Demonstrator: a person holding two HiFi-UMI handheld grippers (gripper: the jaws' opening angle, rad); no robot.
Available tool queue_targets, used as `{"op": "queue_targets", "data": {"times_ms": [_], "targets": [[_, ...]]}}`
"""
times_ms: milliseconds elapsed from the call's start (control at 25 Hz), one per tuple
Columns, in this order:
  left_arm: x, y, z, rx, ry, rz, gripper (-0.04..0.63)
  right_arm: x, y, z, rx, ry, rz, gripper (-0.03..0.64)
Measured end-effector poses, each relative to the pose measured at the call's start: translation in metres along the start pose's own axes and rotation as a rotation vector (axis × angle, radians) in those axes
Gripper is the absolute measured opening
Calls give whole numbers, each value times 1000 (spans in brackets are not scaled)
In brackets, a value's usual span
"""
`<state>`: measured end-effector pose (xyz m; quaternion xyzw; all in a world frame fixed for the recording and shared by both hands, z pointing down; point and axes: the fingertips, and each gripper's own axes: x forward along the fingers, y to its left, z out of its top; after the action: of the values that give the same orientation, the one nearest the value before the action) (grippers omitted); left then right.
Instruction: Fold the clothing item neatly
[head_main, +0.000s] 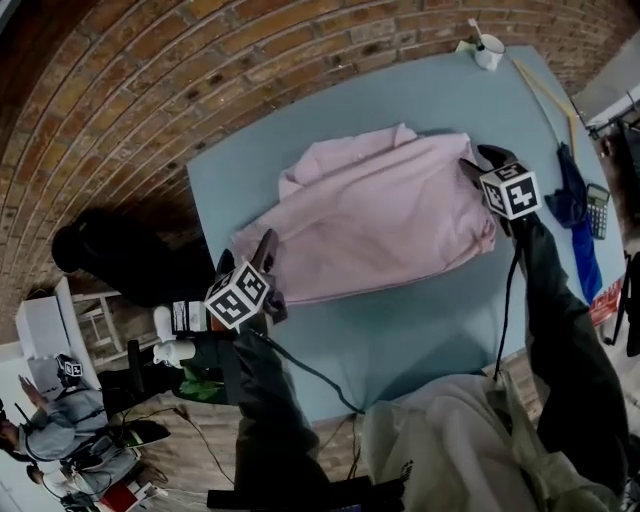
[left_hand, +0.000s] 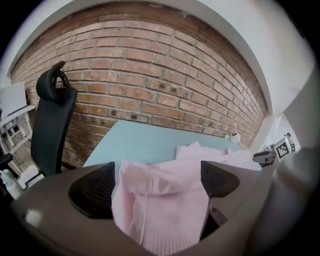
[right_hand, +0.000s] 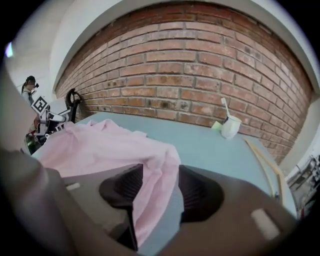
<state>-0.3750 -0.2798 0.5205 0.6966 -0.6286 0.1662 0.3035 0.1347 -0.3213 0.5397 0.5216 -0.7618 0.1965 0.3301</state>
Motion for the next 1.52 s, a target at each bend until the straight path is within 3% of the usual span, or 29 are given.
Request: {"op": "queue_targets", "data": {"times_ms": [80,200,280,360,440,600,680,800,960,1280,1520], "targets": [[-23,10,-11,3,-20,20,532,-29,-13,-12,59,-20,-11,222],[-66,2,-18,60,-99,12,511,-83,-8,-16,167,-149,35,185],[-85,-26,-23,118,-159,-38,332,-113,20,-17,214,-230,116,122],[-87,-58,-31,190,-200,-83,250,-128,62,-18,221,-270,205,61],[-68,-82,-46,220,-169,-133,161,-125,106,-23,217,-260,294,5],[-37,-106,-107,122,17,-212,147,-89,155,-57,198,-127,370,3],[-42,-108,-130,87,39,-206,140,-80,156,-78,198,-75,361,3],[-70,-111,-140,116,-13,-180,137,-99,154,-96,216,-104,357,3],[-129,-137,-143,238,-141,-122,19,-145,168,-111,186,-164,351,2],[-190,-209,-177,123,-228,-85,8,-199,225,-148,85,-198,410,2],[-214,-248,-195,109,-269,-81,8,-230,208,-167,16,-227,424,2]]}}
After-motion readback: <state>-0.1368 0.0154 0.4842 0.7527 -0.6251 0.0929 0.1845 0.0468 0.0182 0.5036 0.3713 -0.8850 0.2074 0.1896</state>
